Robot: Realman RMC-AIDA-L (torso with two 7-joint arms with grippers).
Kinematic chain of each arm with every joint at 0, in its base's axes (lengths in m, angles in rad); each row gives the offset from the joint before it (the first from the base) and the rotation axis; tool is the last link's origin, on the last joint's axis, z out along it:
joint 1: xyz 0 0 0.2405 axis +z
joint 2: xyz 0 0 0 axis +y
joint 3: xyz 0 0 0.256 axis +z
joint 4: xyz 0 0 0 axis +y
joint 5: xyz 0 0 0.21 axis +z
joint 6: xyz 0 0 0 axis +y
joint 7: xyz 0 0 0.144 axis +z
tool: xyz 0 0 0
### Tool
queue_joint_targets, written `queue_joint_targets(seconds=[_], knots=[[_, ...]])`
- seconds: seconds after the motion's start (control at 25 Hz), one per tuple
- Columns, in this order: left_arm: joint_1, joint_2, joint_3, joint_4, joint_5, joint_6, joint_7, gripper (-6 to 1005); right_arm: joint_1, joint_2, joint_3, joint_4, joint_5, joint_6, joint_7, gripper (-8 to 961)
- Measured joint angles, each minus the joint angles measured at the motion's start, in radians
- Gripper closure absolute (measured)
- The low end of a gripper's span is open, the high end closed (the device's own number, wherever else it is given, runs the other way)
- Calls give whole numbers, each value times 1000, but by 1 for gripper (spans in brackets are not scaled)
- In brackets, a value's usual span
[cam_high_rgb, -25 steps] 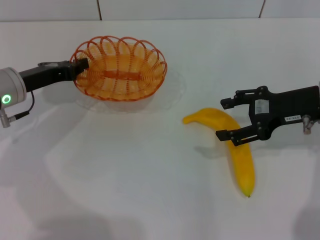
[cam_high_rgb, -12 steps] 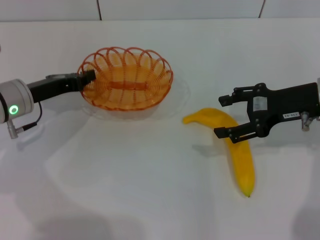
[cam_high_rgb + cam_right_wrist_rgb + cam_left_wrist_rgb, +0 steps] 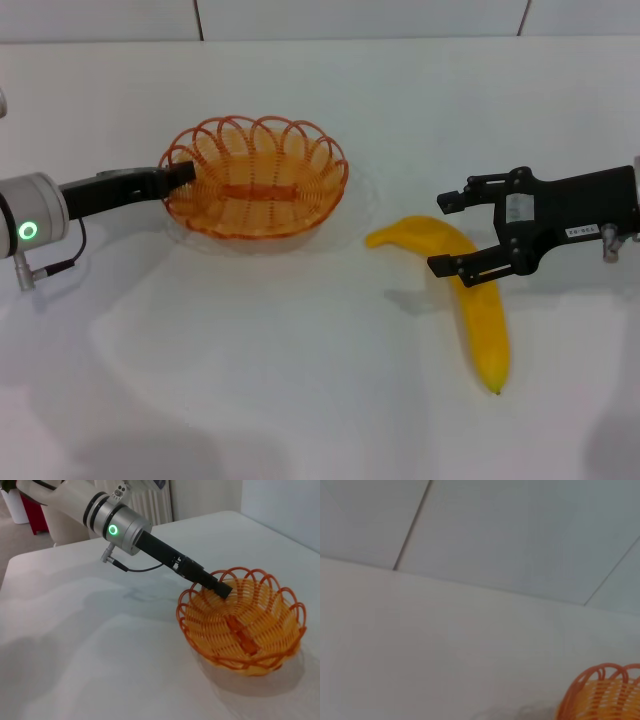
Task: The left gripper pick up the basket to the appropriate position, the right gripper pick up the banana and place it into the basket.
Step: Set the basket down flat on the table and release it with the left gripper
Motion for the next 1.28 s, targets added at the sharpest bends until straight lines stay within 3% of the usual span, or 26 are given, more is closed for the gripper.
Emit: queue_joint_targets(seconds=[1.28], knots=[[1, 15, 0, 36, 114, 27, -113, 794, 1, 0, 0, 2, -5, 0, 9, 77]])
